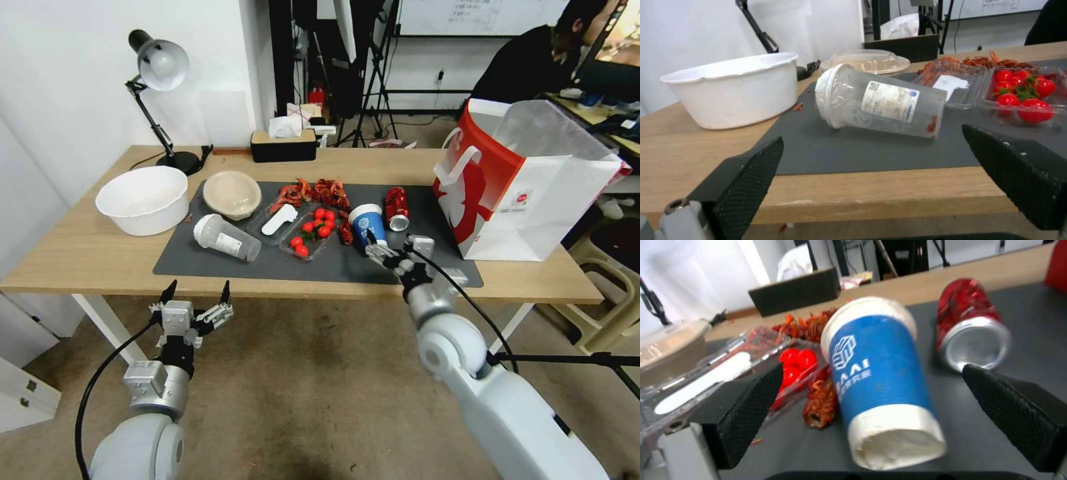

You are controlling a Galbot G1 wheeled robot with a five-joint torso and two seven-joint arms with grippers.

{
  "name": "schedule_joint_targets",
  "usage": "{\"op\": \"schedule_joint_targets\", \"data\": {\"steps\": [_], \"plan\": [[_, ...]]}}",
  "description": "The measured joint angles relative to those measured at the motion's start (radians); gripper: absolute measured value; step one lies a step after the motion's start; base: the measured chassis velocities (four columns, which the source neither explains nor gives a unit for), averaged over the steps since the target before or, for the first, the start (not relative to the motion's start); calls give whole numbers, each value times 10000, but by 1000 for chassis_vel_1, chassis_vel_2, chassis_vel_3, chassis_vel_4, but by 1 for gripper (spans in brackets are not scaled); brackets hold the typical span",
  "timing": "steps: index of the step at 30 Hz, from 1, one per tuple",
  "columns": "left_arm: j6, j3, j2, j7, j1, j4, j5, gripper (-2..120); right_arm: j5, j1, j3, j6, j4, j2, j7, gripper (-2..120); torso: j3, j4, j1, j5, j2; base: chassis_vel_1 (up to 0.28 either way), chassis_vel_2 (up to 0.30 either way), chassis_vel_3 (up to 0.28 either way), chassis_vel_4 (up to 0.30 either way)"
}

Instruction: Pick up the trash from the table and place it into the takeout bag.

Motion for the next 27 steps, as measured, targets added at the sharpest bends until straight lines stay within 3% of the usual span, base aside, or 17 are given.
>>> {"op": "schedule_joint_targets", "data": {"steps": [8, 16, 22, 24, 27], "plan": [[-123, -75, -73, -23, 32, -15, 49, 100, 305, 709, -638, -1065, -400, 277, 1024, 93, 0, -2, 0, -1, 0, 0, 0, 0, 0], [-194, -85, -94, -33, 29, 60, 98, 100, 309, 793, -745, -1484, -501, 438, 1538, 73, -1, -2, 0, -1, 1, 0, 0, 0, 0], [-210, -75, -96, -37, 22, 120, 131, 100, 299, 740, -706, -1528, -533, 444, 1595, 48, -2, -2, -2, -1, 2, 0, 0, 0, 0], [-213, -75, -96, -37, 22, 124, 133, 100, 298, 734, -702, -1528, -532, 444, 1595, 46, -2, -2, -2, -1, 2, 0, 0, 0, 0], [-242, -72, -97, -38, 24, 154, 145, 100, 286, 673, -654, -1506, -494, 437, 1594, 30, -2, -1, -3, 0, 2, 0, 0, 0, 0]]}}
